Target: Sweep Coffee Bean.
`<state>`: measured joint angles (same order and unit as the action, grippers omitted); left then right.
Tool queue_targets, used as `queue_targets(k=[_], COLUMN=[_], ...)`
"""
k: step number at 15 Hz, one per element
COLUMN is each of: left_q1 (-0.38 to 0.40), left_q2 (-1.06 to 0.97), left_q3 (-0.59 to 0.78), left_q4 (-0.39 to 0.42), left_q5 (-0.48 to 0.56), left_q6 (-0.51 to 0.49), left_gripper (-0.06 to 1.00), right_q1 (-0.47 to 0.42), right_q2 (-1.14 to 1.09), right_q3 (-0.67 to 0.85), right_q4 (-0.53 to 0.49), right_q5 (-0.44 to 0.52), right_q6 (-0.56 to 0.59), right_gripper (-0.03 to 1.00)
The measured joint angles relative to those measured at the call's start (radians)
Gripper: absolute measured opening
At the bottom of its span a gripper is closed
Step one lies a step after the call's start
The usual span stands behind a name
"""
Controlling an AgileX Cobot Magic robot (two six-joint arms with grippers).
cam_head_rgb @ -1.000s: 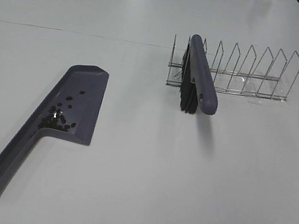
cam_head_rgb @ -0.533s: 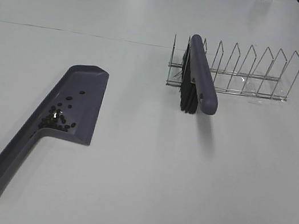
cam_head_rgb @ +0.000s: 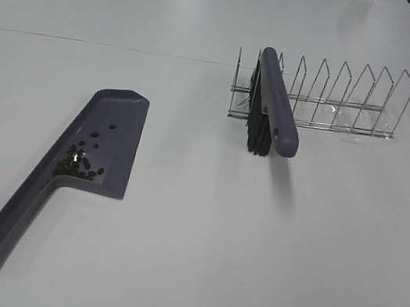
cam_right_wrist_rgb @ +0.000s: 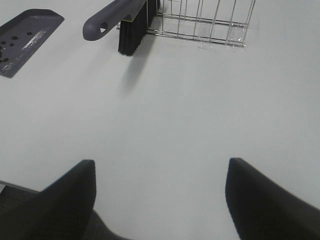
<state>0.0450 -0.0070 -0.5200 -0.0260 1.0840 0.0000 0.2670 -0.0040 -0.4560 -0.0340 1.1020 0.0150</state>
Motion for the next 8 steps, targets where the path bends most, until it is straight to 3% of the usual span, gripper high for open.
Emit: queue_targets(k=[8], left_q1=[0.0], left_q2=[0.0], left_q3=[0.0], left_q4=[0.0], left_q5=[0.0], left_q6=[0.0], left_gripper=[0.73], right_q1=[0.0], right_q2=[0.0], right_q3=[0.004], right_q4=[-0.001], right_q5=[0.004], right_q6=[0.0], right_gripper=[0.63])
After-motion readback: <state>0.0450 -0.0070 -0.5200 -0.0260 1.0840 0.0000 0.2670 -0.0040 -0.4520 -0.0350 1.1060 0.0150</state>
